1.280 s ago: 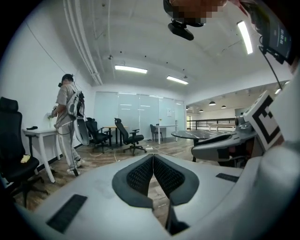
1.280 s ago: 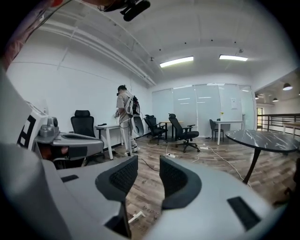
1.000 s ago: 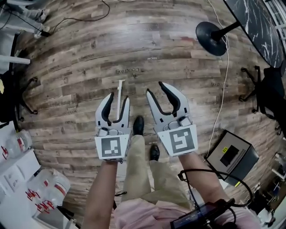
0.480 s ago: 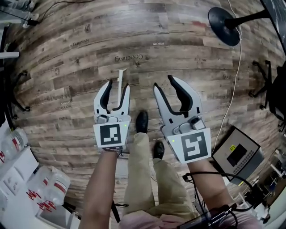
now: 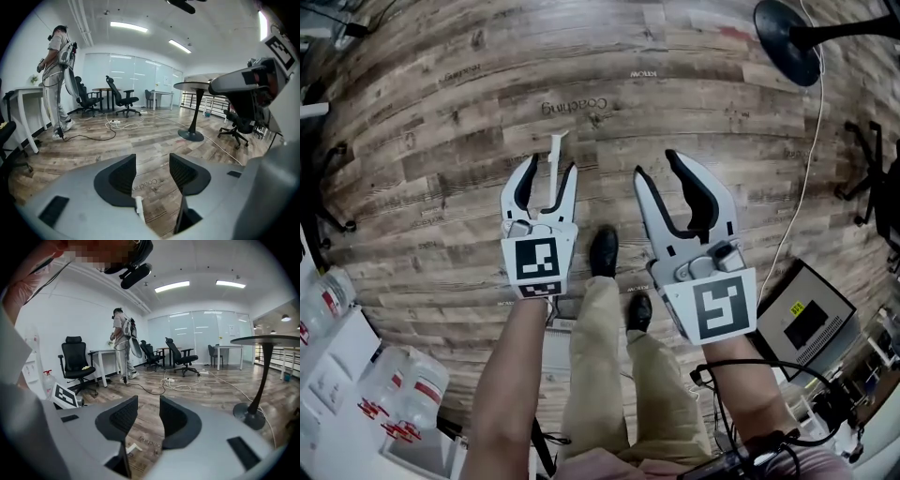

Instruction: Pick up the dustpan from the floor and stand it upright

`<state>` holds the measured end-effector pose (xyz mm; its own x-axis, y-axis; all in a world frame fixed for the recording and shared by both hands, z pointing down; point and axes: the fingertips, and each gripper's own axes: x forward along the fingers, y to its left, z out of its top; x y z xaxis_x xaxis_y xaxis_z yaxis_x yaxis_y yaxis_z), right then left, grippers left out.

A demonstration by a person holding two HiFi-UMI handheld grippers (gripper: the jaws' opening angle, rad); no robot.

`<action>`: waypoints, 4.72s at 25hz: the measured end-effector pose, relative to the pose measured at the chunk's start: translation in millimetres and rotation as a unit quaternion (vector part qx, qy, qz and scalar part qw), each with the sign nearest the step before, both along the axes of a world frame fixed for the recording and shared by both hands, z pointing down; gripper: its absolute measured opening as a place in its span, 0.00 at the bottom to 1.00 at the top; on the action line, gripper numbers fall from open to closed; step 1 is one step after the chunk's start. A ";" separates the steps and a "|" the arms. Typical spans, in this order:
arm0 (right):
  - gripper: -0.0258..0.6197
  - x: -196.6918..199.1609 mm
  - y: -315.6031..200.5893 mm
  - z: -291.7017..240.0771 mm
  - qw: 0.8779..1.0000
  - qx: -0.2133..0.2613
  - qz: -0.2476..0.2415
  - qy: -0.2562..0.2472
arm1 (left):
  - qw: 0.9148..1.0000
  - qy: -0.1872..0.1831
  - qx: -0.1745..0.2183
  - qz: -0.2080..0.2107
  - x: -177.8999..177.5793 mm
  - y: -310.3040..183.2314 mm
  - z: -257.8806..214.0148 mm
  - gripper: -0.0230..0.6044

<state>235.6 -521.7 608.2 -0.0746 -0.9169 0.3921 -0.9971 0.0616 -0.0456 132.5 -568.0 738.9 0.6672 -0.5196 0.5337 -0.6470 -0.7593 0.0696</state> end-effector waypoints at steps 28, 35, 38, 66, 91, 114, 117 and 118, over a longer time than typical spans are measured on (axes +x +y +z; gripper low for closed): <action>0.27 36.6 27.7 123.1 0.998 -0.054 0.016 0.015 | 0.994 -0.097 -0.053 -0.001 -4.0 -15.9 196.3 0.40; 0.27 58.6 28.7 134.4 0.998 -0.058 0.024 0.030 | 0.991 -0.119 -0.068 0.008 -1.2 -20.7 235.2 0.42; 0.27 70.0 33.9 142.9 0.997 -0.069 0.025 0.038 | 0.990 -0.122 -0.075 -0.007 1.1 -30.8 247.4 0.42; 0.27 111.4 72.1 171.5 0.993 -0.087 0.058 0.057 | 0.969 -0.197 -0.137 -0.059 -10.2 -38.9 314.6 0.24; 0.27 82.2 93.6 128.4 0.995 -0.079 0.045 0.049 | 0.974 -0.175 -0.126 -0.066 -24.1 -19.4 253.6 0.21; 0.23 33.0 152.4 -107.4 0.995 0.064 -0.029 0.065 | 0.991 -0.080 0.012 -0.109 -106.2 102.8 -40.2 0.21; 0.23 27.4 171.7 -133.3 0.994 0.078 -0.044 0.063 | 0.991 -0.069 0.034 -0.112 -120.3 134.7 -77.2 0.21; 0.23 26.0 178.0 -143.0 0.993 0.085 -0.047 0.062 | 0.990 -0.066 0.039 -0.114 -125.2 146.0 -88.9 0.21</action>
<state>261.6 -343.7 465.2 -0.1233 -0.9620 0.2435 -0.9838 0.1506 0.0968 7.4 -422.0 650.0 0.4538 -0.6919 0.5615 -0.8023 -0.5915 -0.0805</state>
